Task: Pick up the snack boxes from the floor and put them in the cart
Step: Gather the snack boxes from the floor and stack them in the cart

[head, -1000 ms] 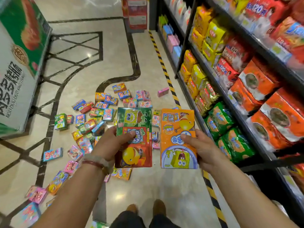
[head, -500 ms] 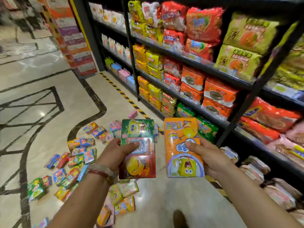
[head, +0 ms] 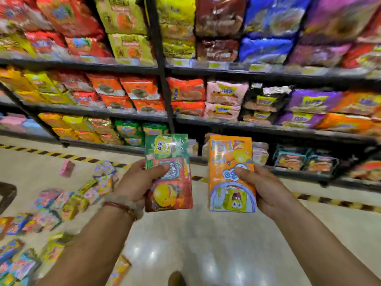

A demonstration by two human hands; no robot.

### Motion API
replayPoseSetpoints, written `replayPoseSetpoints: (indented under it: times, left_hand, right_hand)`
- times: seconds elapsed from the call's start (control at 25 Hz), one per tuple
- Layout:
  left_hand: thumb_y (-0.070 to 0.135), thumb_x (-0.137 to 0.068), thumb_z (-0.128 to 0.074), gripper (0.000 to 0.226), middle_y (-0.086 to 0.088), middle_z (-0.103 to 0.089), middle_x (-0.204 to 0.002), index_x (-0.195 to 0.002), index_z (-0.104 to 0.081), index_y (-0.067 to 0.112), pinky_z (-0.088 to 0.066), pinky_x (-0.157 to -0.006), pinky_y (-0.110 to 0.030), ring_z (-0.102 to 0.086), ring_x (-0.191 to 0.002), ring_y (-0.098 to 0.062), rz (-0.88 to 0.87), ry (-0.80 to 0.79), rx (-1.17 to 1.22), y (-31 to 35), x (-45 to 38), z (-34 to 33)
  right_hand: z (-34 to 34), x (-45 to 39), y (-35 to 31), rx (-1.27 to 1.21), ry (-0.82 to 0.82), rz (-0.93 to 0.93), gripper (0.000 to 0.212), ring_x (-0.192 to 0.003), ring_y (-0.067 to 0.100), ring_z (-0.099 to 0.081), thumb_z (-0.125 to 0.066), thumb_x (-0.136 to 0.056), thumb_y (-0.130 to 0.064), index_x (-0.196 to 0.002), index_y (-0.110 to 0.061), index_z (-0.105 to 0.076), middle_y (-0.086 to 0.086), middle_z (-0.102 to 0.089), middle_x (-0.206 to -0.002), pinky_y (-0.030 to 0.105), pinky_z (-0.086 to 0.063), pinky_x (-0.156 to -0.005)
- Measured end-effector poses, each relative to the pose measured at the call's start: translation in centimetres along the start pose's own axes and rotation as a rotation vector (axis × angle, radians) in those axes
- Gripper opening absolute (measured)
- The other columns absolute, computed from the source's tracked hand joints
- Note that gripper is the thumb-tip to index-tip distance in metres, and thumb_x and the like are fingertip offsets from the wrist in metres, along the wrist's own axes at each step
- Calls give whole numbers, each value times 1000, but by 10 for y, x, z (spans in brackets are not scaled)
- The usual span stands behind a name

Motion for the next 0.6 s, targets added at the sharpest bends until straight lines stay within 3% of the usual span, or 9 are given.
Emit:
replayPoseSetpoints:
  times: [0.28, 0.44, 0.6]
  left_hand:
    - [7, -72, -68, 29, -13, -74, -82, -100, -63, 4, -58, -56, -36, -71, -64, -25, 95, -382, -118, -58, 43, -244]
    - [4, -79, -66, 21, -13, -74, -82, -100, -63, 5, -59, -59, -40, -71, -65, -25, 141, -578, -215, -95, 84, -368]
    - [12, -64, -71, 44, -18, -72, -91, -106, -62, 2, -59, -64, -43, -71, -70, -30, 183, -785, -331, -124, 131, -469]
  right_hand:
    - [227, 110, -24, -130, 301, 136, 45, -83, 31, -71, -71, -67, -21, -109, -6, -63, 14, -73, -99, 42, -60, -69]
    - [330, 179, -20, -223, 490, 205, 52, -86, 33, -71, -71, -67, -21, -115, -3, -61, 16, -72, -101, 43, -59, -71]
    - [403, 246, -9, -359, 654, 284, 57, -86, 35, -70, -70, -65, -21, -116, 0, -60, 19, -71, -102, 44, -59, -73]
Point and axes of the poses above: each hand's wrist, its own x-axis away from the middle knuckle, its own z-axis out of the back of the hand, y = z × x, the point moved 5 cm from there along -x, towards the middle knuckle
